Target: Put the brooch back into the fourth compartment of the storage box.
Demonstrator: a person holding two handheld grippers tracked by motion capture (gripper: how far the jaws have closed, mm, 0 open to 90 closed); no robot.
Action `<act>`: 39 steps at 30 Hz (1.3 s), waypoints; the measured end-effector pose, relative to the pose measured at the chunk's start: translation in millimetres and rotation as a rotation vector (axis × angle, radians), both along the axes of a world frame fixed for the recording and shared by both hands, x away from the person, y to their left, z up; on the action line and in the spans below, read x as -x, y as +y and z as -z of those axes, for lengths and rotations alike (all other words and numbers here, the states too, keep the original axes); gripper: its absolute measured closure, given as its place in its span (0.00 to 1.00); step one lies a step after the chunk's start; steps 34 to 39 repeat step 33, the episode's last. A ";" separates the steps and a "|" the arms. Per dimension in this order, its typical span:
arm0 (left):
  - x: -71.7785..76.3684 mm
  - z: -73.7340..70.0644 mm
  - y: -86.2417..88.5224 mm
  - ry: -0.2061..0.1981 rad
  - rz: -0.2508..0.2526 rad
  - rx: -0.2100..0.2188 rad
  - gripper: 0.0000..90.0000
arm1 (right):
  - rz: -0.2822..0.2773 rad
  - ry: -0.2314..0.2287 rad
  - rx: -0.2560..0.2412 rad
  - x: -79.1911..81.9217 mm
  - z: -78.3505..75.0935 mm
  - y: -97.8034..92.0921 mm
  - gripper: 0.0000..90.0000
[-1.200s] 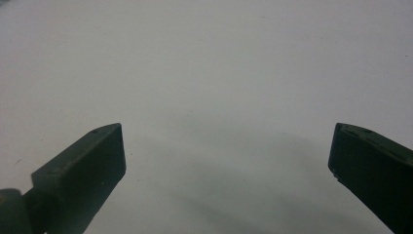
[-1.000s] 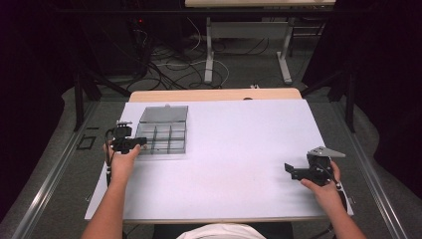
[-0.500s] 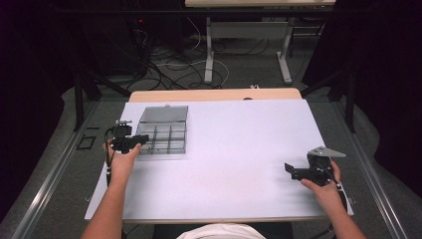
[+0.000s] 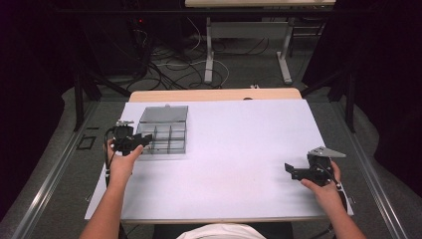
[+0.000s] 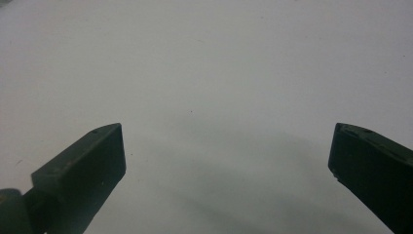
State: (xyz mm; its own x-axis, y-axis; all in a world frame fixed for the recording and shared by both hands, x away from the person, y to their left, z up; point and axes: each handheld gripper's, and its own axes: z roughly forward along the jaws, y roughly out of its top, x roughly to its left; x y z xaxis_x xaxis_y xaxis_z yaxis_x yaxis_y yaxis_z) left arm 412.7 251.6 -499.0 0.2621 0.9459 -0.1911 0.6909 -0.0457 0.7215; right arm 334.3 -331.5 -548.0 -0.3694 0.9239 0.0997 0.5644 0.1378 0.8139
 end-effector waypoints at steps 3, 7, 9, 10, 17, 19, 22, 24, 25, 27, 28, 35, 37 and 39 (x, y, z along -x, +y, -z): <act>3.8 0.7 -4.7 -0.022 0.024 -0.019 0.53 | 0.001 0.000 0.001 -0.2 0.1 0.1 0.00; 10.0 -0.4 -8.8 -0.045 0.066 -0.033 0.50 | 0.001 0.001 0.000 0.1 0.0 0.2 0.00; 14.0 -0.5 -10.9 -0.061 0.076 -0.036 0.48 | 0.001 0.001 0.000 0.2 0.0 0.1 0.00; 15.8 -0.6 -11.8 -0.070 0.079 -0.037 0.47 | 0.001 0.001 0.000 0.2 0.0 0.1 0.00; 30.4 -0.7 -13.4 -0.098 0.123 -0.046 0.37 | 0.001 -0.001 0.001 -0.1 0.2 0.0 0.00; 34.8 -0.3 -13.8 -0.108 0.142 -0.052 0.36 | 0.001 -0.001 0.000 -0.2 0.3 0.1 0.00; 41.5 0.3 -14.1 -0.122 0.152 -0.040 0.36 | -0.003 0.001 0.000 -0.1 0.3 0.1 0.00; 45.8 0.5 -13.2 -0.119 0.155 -0.021 0.35 | -0.002 0.000 0.000 -0.1 0.3 0.1 0.00; 48.2 0.2 -13.2 -0.105 0.154 -0.009 0.35 | -0.003 0.000 0.001 -0.1 0.3 0.1 0.00; 52.9 0.3 -12.8 -0.085 0.152 -0.008 0.33 | -0.003 0.000 0.001 0.0 0.2 0.0 0.00; 55.2 1.1 -13.3 -0.091 0.146 0.003 0.32 | 0.002 0.001 0.000 0.2 0.0 0.3 0.00; 64.7 3.3 -13.3 -0.112 0.167 0.026 0.22 | 0.003 0.004 -0.003 1.2 -0.4 0.1 0.00; 64.7 3.3 -13.3 -0.112 0.167 0.026 0.22 | 0.003 0.004 -0.003 1.2 -0.4 0.1 0.00; 64.7 3.3 -13.3 -0.112 0.167 0.026 0.22 | 0.003 0.004 -0.003 1.2 -0.4 0.1 0.00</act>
